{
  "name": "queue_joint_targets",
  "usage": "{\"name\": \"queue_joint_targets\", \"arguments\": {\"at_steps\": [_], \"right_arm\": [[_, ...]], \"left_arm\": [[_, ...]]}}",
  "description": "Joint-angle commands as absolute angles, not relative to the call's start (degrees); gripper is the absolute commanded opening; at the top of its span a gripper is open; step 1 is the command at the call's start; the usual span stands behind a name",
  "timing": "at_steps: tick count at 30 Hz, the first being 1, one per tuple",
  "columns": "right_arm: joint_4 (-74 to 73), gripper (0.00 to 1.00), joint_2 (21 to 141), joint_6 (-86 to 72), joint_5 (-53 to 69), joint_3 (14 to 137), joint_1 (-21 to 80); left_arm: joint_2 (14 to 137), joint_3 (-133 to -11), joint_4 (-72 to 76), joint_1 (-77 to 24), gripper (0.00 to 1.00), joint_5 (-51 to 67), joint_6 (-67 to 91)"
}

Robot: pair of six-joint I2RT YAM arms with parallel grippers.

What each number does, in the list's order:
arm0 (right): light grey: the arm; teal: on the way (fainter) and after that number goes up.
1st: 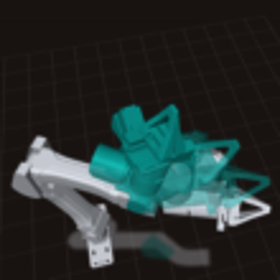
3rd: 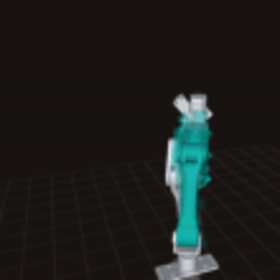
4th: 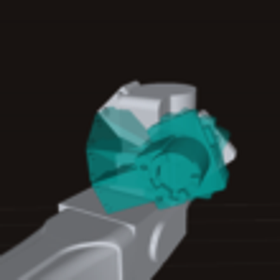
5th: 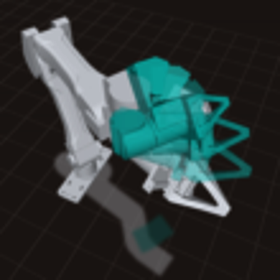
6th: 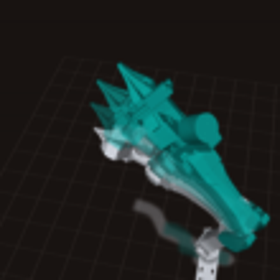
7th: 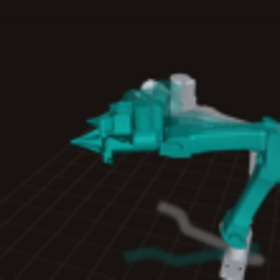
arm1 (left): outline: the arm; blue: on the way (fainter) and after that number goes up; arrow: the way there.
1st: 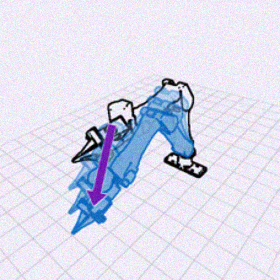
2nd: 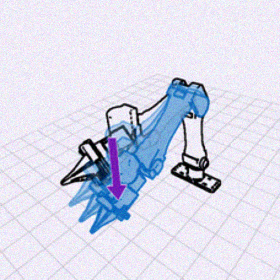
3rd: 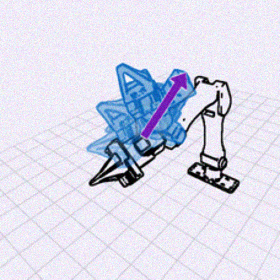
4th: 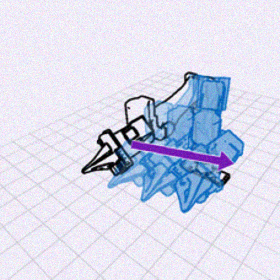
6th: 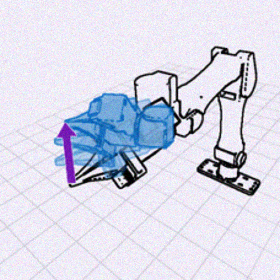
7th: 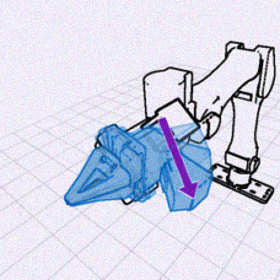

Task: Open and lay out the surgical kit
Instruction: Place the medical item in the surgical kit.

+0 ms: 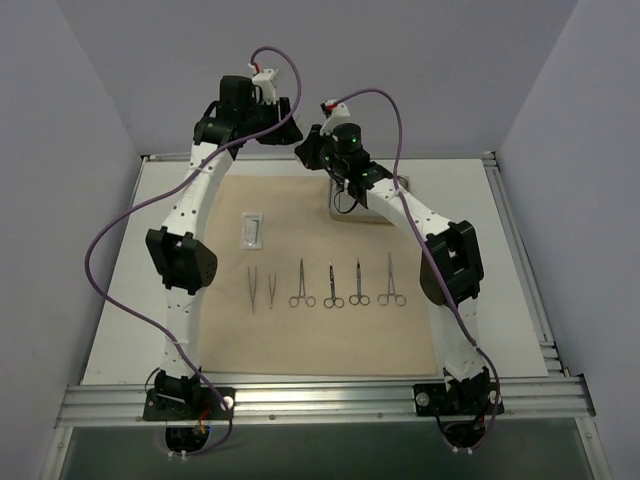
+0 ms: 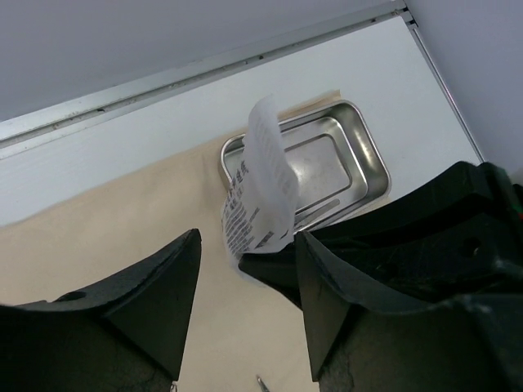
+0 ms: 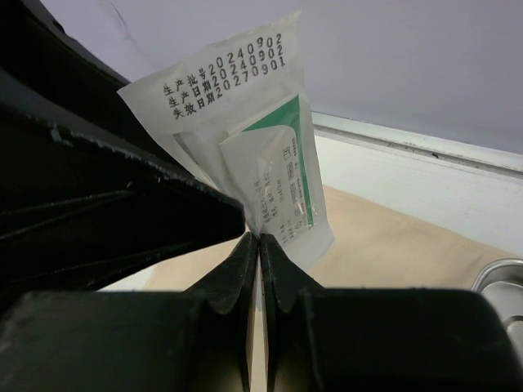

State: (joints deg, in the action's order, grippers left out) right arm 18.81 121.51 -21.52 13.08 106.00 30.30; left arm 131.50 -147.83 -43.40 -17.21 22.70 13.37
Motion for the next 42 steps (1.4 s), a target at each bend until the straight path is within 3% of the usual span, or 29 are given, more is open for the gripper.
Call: {"name": "queue_joint_targets", "arguments": {"at_steps": [1, 5, 16, 19, 20, 21, 26, 36, 42], "right_arm": [[21.3, 0.0, 121.1, -22.8, 14.7, 107.5, 31.1], [21.9, 0.0, 121.2, -23.6, 15.2, 107.1, 31.1], [23.3, 0.0, 120.9, -23.6, 17.8, 106.3, 31.4], [22.5, 0.04, 120.6, -21.9, 22.3, 106.3, 31.0], [21.4, 0.29, 120.2, -20.8, 22.9, 106.5, 30.9], [20.1, 0.36, 119.0, -19.1, 23.3, 106.4, 30.8], [9.9, 0.53, 114.3, -5.6, 27.1, 105.0, 28.0], [5.5, 0.54, 108.3, -5.6, 27.8, 100.0, 20.6], [4.4, 0.52, 109.7, -8.3, 30.4, 100.0, 20.7]], "left_arm": [[131.7, -151.4, -41.0, -17.6, 0.58, 21.7, 14.1], [131.8, -151.3, -40.3, -17.8, 0.55, 21.8, 14.3], [132.0, -149.6, -40.8, -17.8, 0.03, 19.3, 14.2], [131.5, -147.5, -42.2, -17.1, 0.02, 19.4, 13.5], [131.3, -146.6, -43.2, -16.7, 0.02, 19.9, 13.2], [131.1, -145.6, -43.8, -16.3, 0.02, 20.3, 12.8], [128.5, -134.7, -47.0, -12.7, 0.03, 24.2, 10.1], [125.3, -116.4, -51.7, -10.3, 0.02, 40.3, 3.4], [127.4, -114.1, -52.6, -9.9, 0.02, 42.8, 3.4]]}}
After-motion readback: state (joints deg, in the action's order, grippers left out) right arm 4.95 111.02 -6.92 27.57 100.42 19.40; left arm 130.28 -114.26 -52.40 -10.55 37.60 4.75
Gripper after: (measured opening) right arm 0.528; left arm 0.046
